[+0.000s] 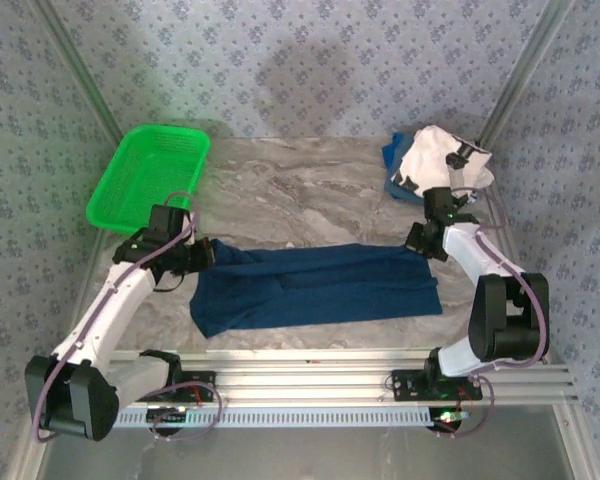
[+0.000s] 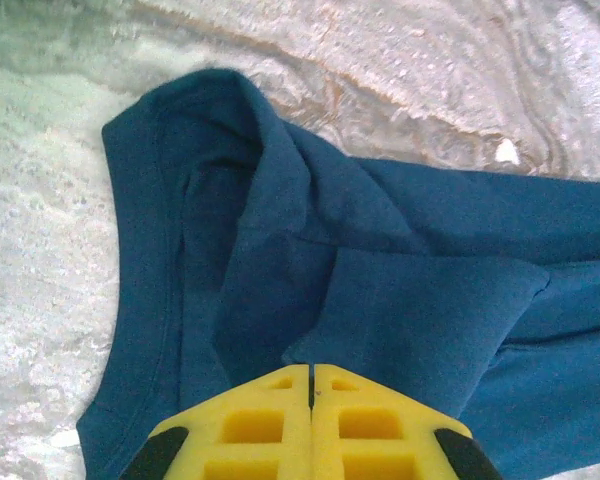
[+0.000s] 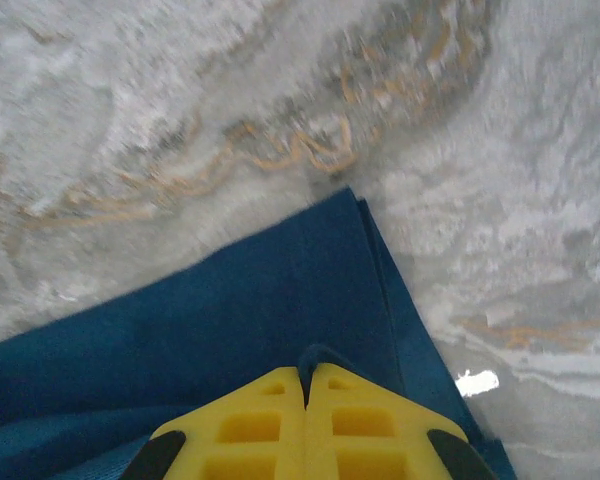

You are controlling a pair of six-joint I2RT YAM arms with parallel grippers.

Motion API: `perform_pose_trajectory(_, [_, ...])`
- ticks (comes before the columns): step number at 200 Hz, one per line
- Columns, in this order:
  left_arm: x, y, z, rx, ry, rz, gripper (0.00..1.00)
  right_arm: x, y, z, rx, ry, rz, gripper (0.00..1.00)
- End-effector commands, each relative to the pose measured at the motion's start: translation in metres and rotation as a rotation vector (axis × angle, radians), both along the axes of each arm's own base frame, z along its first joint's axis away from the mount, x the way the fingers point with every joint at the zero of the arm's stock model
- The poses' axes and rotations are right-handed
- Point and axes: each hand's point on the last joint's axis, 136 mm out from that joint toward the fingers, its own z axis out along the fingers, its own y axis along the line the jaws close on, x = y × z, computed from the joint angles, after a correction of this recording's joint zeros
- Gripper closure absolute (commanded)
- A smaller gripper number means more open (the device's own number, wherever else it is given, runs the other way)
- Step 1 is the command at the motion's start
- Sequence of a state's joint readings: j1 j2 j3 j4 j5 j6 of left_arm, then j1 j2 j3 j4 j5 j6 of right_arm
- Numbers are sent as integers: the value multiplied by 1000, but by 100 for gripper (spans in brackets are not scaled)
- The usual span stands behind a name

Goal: Fold and stack the t-shirts

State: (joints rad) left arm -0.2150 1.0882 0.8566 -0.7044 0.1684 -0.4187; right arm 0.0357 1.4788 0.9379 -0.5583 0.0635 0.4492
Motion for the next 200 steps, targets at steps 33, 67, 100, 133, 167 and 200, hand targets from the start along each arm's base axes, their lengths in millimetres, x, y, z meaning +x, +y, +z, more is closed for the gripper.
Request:
perform_pose_trajectory(33, [-1, 5, -16, -18, 13, 72, 100, -32, -7, -17, 18, 70, -115, 94])
perform_pose_trajectory(67, [-9, 5, -28, -28, 40, 82, 100, -45, -9, -28, 18, 102, -146, 94])
perform_pose_trajectory(100, [-18, 9, -39, -21, 64, 100, 100, -50, -13, -29, -1, 105, -163, 93])
perform_pose_trajectory(133, [-25, 10, -46, -21, 84, 111, 100, -48, -17, -27, -18, 93, -164, 93])
perform_pose_trajectory(167, [-30, 13, -53, -11, 95, 122, 100, -28, -22, -14, -45, 31, -139, 92])
perform_pose_trajectory(200, [-32, 14, -55, -7, 100, 120, 100, -2, -29, 5, -111, -10, -75, 91])
